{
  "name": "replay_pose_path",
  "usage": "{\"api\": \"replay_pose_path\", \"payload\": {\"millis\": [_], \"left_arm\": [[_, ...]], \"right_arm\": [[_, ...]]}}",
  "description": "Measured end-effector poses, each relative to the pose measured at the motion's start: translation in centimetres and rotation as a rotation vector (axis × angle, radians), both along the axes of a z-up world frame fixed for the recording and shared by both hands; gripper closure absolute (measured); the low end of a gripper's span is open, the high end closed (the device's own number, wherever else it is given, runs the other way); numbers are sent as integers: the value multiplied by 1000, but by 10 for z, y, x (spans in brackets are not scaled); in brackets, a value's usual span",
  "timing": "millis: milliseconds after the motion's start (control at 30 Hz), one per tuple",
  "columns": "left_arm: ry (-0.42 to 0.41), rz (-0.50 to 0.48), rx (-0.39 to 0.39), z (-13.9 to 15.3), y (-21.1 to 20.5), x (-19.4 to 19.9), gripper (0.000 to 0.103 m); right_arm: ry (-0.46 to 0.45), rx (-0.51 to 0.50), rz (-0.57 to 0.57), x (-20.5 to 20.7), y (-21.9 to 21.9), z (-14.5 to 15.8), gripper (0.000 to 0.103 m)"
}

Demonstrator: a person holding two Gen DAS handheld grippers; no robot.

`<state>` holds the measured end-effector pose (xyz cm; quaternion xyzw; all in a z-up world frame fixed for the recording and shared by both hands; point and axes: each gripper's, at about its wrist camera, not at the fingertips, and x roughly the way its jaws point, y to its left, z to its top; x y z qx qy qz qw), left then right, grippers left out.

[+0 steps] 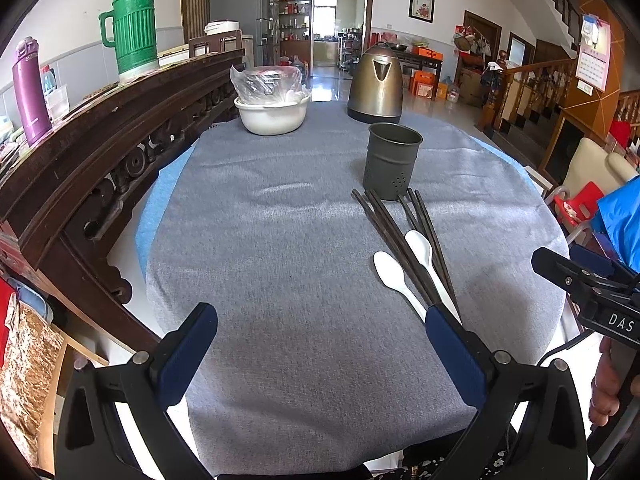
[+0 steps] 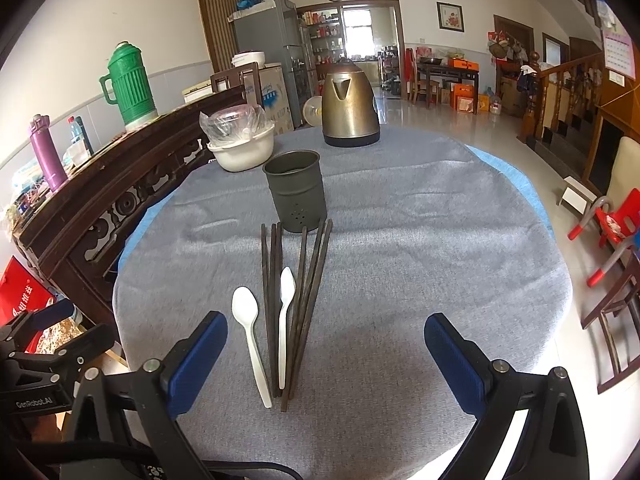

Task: Organize utensils
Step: 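Move both tools toward the white spoons lying beside the chopsticks, then grasp one white spoon with the right tool while the left tool grasps the other spoon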

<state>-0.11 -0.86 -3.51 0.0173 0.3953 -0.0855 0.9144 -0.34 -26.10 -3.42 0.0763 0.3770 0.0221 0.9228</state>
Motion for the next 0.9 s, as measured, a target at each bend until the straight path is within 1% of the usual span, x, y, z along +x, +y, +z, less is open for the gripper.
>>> {"api": "replay_pose_path", "payload": {"millis": [200,300,333,400,467,500,567,633,700,733,767,800,867,900], "left_arm": [[20,6,-11,-5,3,5,0],[32,11,-15,-9,5,8,0],[37,13,-17,-11,6,10,0],[54,22,-25,-15,9,15,0],[71,31,-36,-21,12,20,0],[79,37,-37,-24,14,23,0],[93,45,-39,-31,18,29,0],[107,38,-63,-36,21,34,1],[110,23,-86,-39,23,40,8],[109,15,-94,-40,24,43,11],[110,3,-104,-41,24,46,18],[113,-16,-119,-42,23,49,26],[122,-67,-150,-45,20,57,33],[134,-101,-154,-48,16,63,36]], "right_arm": [[20,9,12,4,2,-5,5],[34,18,24,8,4,-9,8],[40,22,31,10,5,-11,11],[59,35,51,17,8,-15,18],[83,55,75,25,10,-22,35],[101,69,90,30,11,-26,40],[138,101,115,44,14,-36,57],[166,130,136,57,17,-46,64],[183,150,152,70,21,-55,65],[188,155,166,78,25,-60,67],[193,155,173,83,27,-62,70],[203,151,178,91,30,-67,71],[217,153,186,103,34,-73,77],[224,149,186,108,34,-75,78]]}}
